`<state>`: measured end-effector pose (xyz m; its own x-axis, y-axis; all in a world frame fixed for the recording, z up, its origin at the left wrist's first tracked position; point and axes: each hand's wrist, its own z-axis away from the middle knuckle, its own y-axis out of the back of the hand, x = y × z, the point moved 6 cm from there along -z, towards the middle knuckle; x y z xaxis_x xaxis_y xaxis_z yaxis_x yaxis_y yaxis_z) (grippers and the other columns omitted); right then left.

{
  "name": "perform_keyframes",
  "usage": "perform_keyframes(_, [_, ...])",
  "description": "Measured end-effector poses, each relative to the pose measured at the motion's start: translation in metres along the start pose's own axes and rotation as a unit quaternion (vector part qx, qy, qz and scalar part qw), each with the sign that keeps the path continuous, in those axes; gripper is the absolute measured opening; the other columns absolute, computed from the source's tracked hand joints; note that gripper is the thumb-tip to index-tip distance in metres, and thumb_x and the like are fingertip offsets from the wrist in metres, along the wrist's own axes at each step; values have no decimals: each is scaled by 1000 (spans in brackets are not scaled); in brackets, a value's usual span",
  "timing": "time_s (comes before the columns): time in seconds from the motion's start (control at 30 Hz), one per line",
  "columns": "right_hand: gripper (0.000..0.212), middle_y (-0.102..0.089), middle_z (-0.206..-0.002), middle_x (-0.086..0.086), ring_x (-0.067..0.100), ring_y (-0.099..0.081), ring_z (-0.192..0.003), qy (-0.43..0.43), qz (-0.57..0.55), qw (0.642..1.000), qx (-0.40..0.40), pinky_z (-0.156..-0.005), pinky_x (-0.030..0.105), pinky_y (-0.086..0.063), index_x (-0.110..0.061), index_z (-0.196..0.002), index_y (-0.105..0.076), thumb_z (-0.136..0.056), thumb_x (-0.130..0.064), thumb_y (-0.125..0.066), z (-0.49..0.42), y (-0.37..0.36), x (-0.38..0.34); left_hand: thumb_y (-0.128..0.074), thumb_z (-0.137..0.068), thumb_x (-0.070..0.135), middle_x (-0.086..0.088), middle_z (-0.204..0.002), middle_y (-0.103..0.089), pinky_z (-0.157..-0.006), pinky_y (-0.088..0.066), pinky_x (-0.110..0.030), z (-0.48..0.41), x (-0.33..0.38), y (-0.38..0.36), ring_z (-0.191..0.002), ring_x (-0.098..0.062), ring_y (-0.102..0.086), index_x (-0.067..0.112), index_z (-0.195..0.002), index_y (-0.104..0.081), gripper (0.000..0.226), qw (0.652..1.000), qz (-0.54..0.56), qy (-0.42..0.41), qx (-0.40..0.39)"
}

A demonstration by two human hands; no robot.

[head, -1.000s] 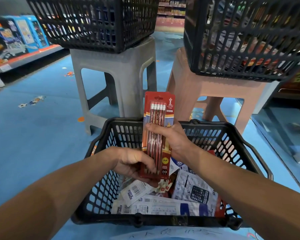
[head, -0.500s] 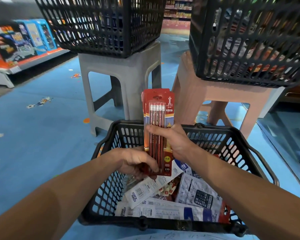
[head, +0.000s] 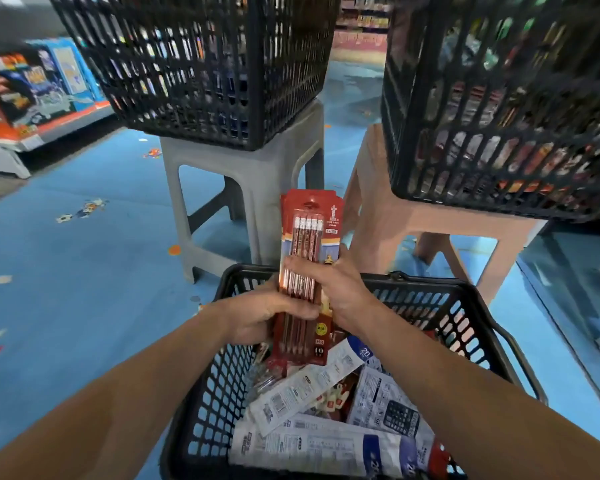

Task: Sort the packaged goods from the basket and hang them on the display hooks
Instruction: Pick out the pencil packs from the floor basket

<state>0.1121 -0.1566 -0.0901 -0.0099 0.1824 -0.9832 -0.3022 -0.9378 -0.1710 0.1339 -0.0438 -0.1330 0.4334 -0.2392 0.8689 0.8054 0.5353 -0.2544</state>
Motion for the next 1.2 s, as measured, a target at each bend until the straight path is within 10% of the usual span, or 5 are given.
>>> perform_keyframes(0.33, [81, -61, -118, 37, 50, -67, -104, -159, -78, 984, 30, -89, 69, -54, -2, -135, -49, -60, -12, -78, 56, -53, -110, -89, -70, 7, -26, -137, -61, -113, -39, -65, 106, 90, -44, -129, -45, -58, 16, -139, -55, 78, 994, 56, 97, 6])
perform_keyframes(0.57, [37, -69, -102, 24, 36, -71, -90, -191, -60, 980, -4, -74, 46, -61, 2, -120, -61, -84, 10, -62, 94, -76, -269, -89, -74, 13, -9, -132, -70, -118, -37, -55, 192, 227, -85, -129, -32, -61, 12, -129, -67, 60, 981, -31, 192, -22])
perform_keyframes(0.87, [35, -74, -96, 22, 36, -73, -80, -249, -109, 962, -5, -65, 46, -60, -6, -122, -62, -88, -3, -70, 96, -99, -436, -73, -68, 10, -7, -105, -74, -100, -52, -46, 253, 405, -119, -99, -26, -67, 14, -103, -72, 35, 957, -83, 277, -20])
perform_keyframes(1.2, [32, -72, -102, 21, 36, -72, -88, -185, -71, 976, -96, -72, 43, -59, -5, -123, -63, -93, -18, -63, 46, -132, -546, -77, -79, 23, -15, -128, -68, -118, -39, -53, 282, 545, -95, -124, -38, -60, 13, -118, -67, 42, 938, -168, 296, -59])
